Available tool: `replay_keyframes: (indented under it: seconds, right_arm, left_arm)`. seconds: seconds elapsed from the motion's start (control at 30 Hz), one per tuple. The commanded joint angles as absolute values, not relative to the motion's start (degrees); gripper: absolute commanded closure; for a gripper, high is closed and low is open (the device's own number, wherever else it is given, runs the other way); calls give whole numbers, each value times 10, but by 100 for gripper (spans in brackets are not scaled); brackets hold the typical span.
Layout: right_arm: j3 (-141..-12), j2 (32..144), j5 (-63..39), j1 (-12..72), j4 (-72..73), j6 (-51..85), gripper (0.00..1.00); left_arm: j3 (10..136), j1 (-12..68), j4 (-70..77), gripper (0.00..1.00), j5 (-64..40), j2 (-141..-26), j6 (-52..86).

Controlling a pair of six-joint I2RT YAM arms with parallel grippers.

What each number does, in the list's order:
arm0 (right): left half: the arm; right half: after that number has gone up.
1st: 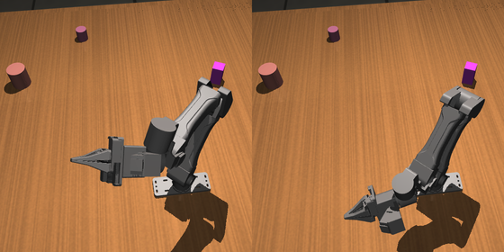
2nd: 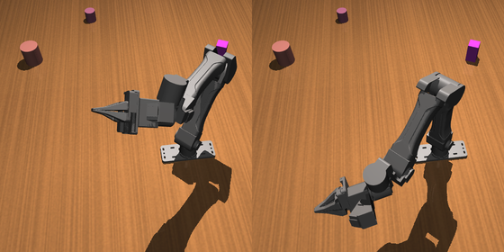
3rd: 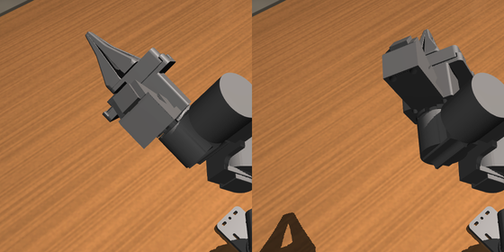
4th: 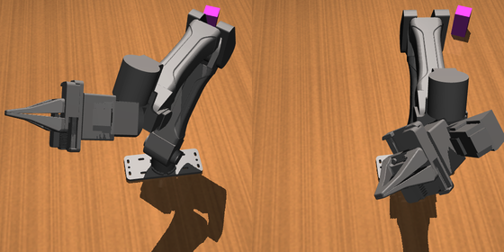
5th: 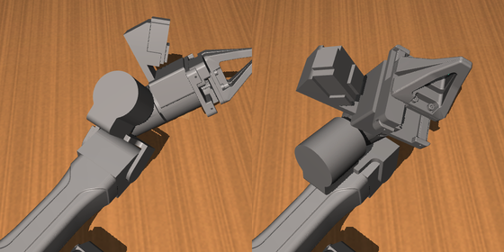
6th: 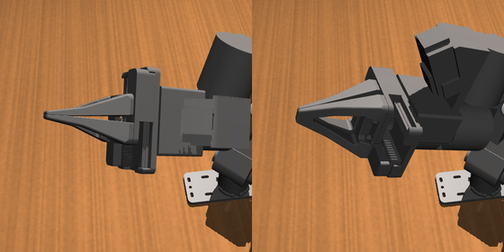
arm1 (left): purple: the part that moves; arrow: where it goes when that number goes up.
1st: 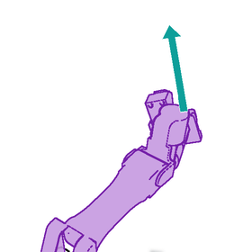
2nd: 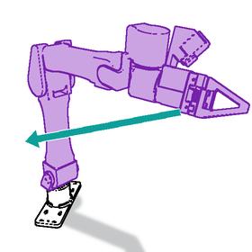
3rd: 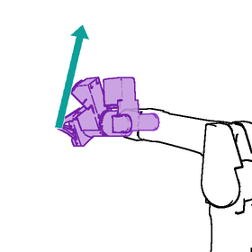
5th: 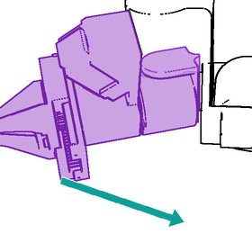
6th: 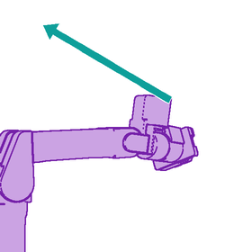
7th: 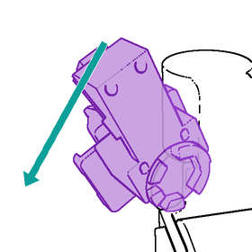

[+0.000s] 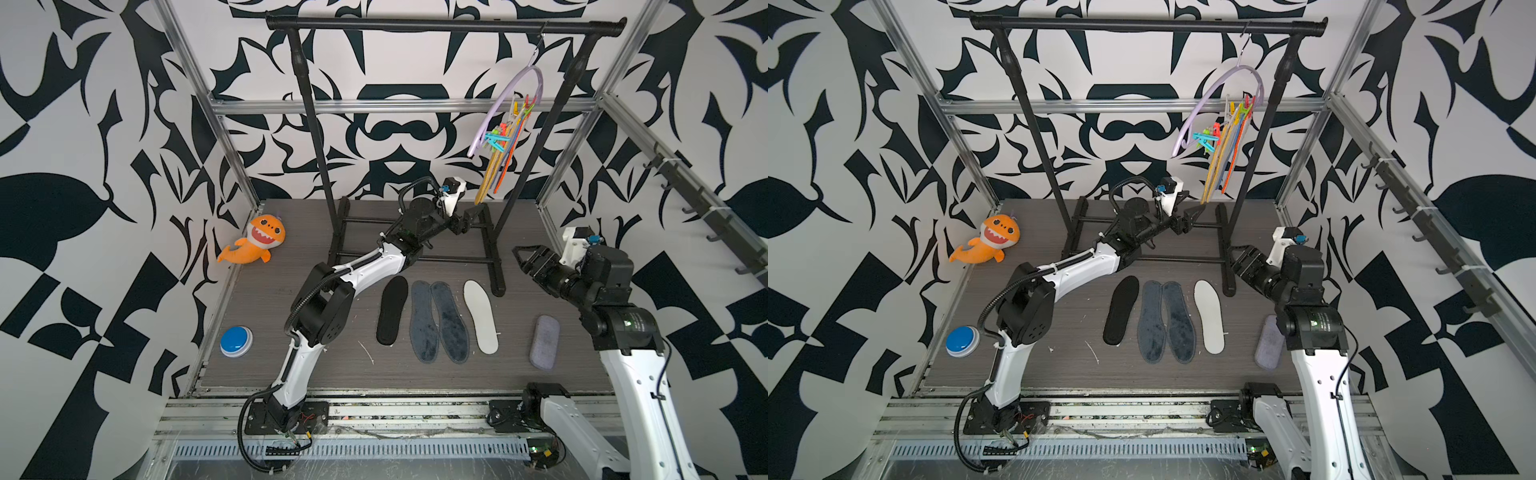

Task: Take the shoe insoles off the hanger
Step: Remove the insole from the hanger.

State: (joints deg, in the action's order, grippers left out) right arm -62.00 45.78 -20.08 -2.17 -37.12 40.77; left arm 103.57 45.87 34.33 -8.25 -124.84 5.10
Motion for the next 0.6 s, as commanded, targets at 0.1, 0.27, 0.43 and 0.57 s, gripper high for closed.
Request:
replay_keyframes:
  seconds: [0.1, 0.27, 0.43, 0.57]
  right_arm:
    - [-629, 440, -216, -24, -371, 411, 33]
    - [-624, 436, -220, -23, -372, 410, 33]
    - [-618, 438, -223, -23, -365, 412, 33]
    - [-614, 439, -226, -23, -362, 414, 33]
  left_arm:
    - [1107, 473, 311, 36, -22, -1303, 21]
    - [1107, 474, 318, 36, 17, -1310, 14]
    - [1115, 473, 312, 37, 17, -1318, -3]
    - [1135, 472, 300, 43, 13, -1329, -13]
